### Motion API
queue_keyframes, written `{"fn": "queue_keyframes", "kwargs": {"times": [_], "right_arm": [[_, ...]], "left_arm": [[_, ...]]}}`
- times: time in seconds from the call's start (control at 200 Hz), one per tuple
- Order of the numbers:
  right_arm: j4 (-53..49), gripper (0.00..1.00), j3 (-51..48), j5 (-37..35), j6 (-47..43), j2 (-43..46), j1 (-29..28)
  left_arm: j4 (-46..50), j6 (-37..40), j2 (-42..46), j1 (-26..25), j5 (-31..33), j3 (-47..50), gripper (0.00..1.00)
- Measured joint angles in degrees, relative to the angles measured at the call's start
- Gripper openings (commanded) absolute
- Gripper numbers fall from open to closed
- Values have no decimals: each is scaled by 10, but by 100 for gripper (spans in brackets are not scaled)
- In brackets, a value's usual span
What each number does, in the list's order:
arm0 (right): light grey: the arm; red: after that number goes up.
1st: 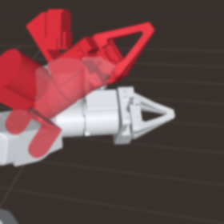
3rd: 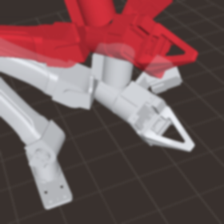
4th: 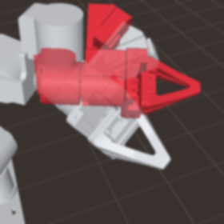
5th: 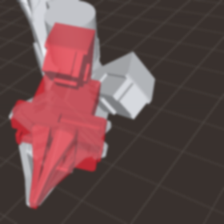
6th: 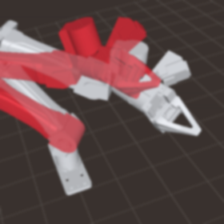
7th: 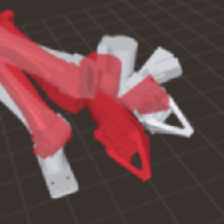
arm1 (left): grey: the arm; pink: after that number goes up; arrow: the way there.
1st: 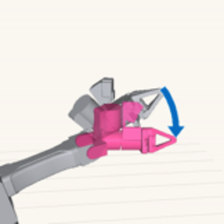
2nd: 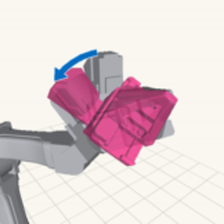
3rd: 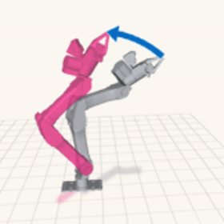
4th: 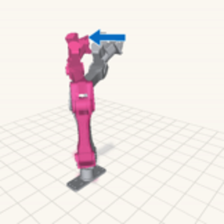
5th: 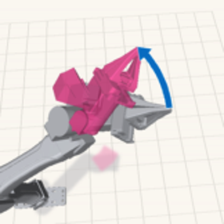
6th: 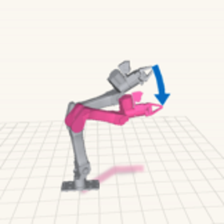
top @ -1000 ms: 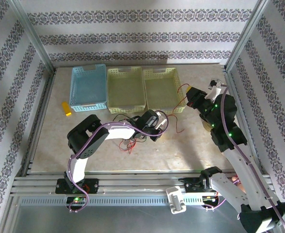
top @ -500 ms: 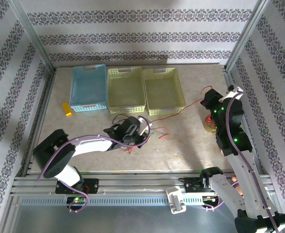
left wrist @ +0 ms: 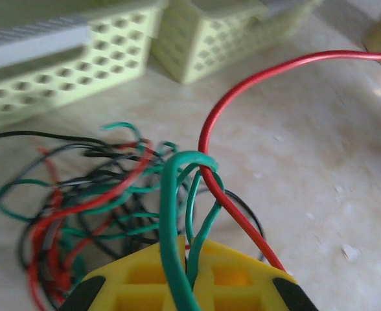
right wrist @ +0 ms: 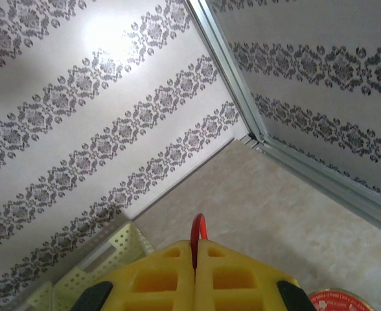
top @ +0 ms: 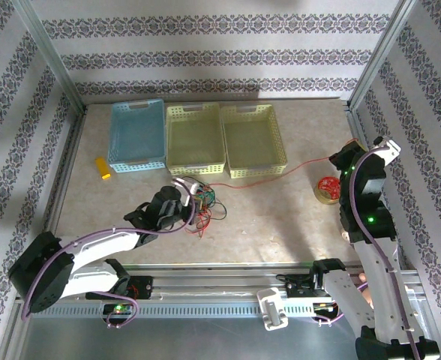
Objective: Untangle the cables
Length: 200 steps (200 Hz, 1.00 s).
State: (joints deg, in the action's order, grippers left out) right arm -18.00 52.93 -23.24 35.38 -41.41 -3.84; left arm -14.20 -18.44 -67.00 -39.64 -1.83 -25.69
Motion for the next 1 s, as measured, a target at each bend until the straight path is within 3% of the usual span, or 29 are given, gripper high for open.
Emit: {"fn": "queue_keyframes", "kwargs": {"times": [0.205, 0.435, 0.67, 0.84, 0.999], "right_arm": [[15, 0, 22, 16, -20, 1, 18], [98, 0, 61, 183, -53, -24, 22], [127, 0, 136, 183, -100, -36, 22], [156, 0, 173, 187, -114, -47, 22], [191, 0, 213, 260, -93, -97, 22]], "left_arm": [[-31, -36, 48, 49, 18, 33, 0], [-25, -37, 47, 49, 44, 20, 0], [0, -58, 56, 51, 155, 29, 0], [14, -78, 62, 53, 187, 51, 0], [24, -80, 67, 53, 190, 56, 0]]}}
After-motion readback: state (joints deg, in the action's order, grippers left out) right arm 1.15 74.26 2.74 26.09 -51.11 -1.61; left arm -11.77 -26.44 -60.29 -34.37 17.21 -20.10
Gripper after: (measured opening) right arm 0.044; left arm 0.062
